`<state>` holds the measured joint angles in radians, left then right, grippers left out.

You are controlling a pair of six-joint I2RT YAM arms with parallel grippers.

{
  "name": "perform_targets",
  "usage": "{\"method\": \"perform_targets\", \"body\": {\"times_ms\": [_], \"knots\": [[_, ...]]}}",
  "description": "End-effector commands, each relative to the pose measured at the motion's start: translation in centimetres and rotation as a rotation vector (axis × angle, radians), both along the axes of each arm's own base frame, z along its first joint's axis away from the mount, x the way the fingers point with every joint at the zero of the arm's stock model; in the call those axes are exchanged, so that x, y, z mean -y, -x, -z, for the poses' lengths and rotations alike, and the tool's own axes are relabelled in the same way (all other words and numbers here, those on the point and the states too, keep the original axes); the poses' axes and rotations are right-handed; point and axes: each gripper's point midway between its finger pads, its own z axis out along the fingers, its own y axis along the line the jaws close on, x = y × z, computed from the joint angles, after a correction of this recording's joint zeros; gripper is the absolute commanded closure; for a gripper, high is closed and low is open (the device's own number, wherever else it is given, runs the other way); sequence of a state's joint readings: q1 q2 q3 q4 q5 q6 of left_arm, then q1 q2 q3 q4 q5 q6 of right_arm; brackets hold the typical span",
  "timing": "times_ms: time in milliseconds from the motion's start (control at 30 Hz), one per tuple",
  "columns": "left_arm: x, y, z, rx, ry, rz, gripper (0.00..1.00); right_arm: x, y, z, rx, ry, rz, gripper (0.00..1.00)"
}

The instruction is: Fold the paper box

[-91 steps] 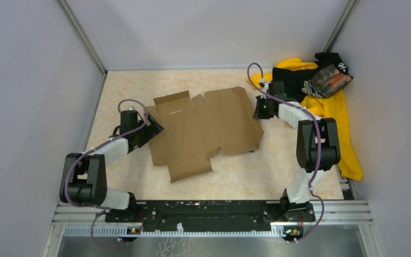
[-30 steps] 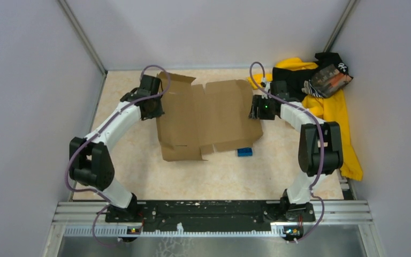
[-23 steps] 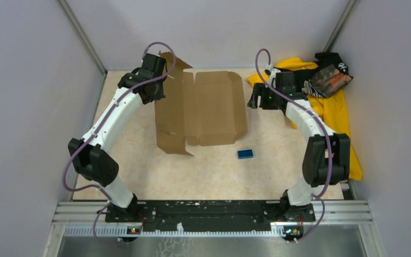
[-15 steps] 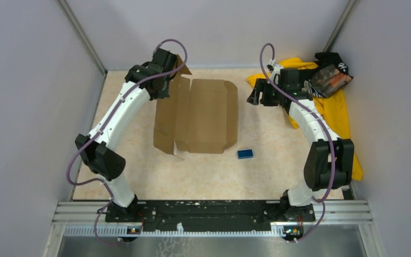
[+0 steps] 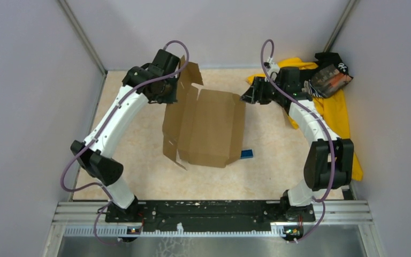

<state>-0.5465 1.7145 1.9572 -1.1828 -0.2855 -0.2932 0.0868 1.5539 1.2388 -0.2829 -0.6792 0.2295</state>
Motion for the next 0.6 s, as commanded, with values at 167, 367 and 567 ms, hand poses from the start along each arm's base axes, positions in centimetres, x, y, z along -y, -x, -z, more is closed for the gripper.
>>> {"method": "perform_targets", "body": {"times_ms": [167, 367, 567], "knots": [[-1.5, 3.9, 1.8, -0.067, -0.052, -0.014, 1.0, -1.2, -4.1, -0.1, 0.132, -0.088, -0.052, 0.44], [-2.0, 0.7, 3.7, -0.012, -0.225, -0.031, 1.0, -2.5, -6.8, 2.9, 0.146, -0.107, -0.071, 0.51], [-2.0, -3.2, 3.7, 0.073, -0.425, 0.01, 1.0, -5.0, -6.7, 5.4, 0.195, -0.003, -0.127, 0.52]]}}
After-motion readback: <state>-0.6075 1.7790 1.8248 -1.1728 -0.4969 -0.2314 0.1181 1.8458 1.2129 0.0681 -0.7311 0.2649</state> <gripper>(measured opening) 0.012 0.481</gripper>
